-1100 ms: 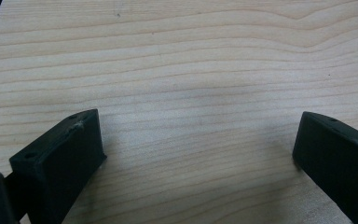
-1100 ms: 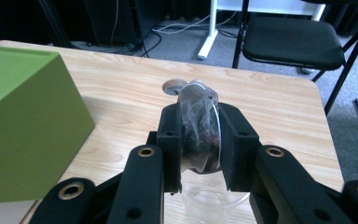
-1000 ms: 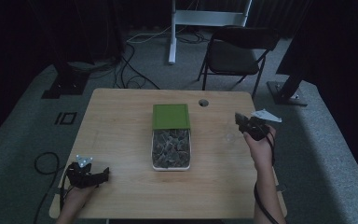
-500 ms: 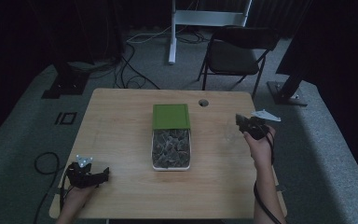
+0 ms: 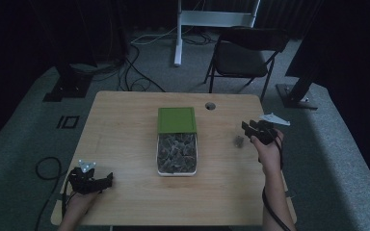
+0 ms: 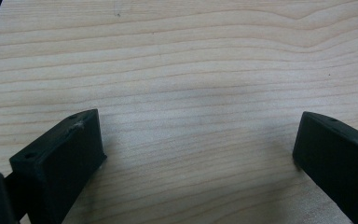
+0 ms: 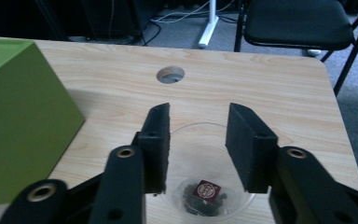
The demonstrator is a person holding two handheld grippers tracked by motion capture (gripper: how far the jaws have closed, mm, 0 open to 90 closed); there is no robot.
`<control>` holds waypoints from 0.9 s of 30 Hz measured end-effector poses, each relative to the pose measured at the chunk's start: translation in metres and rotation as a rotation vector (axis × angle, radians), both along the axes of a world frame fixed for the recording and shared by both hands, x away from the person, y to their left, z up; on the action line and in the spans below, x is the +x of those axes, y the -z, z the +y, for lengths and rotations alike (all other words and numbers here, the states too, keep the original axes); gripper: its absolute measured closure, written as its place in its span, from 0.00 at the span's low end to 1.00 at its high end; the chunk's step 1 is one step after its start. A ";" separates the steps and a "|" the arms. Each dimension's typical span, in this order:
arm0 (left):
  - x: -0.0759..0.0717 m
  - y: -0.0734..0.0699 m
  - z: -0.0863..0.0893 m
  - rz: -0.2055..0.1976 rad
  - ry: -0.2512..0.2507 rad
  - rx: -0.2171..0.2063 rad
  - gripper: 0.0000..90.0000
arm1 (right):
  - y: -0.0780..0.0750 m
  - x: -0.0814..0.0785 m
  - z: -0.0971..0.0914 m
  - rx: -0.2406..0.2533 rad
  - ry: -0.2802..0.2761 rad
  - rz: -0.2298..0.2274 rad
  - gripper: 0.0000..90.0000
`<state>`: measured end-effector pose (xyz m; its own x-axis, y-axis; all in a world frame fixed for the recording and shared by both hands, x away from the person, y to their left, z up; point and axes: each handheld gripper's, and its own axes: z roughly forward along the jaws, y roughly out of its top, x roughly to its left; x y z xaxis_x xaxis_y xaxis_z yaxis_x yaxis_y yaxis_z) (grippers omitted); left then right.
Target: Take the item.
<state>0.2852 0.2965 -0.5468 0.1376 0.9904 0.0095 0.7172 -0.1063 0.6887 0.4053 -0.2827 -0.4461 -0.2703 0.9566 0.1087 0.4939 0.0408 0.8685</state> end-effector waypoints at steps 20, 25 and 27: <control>0.000 0.000 0.000 0.000 0.000 0.000 0.02 | -0.009 -0.039 0.001 0.005 -0.080 -0.057 0.55; 0.000 0.000 0.000 0.000 0.000 0.000 0.02 | -0.007 -0.051 -0.002 0.001 -0.085 -0.061 0.53; 0.000 0.000 0.000 0.000 0.000 0.000 0.02 | -0.006 -0.055 -0.004 0.004 -0.082 -0.069 0.52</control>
<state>0.2850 0.2967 -0.5468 0.1373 0.9905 0.0099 0.7175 -0.1063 0.6883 0.3505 -0.2862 -0.4397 -0.3550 0.9304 0.0910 0.4283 0.0754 0.9005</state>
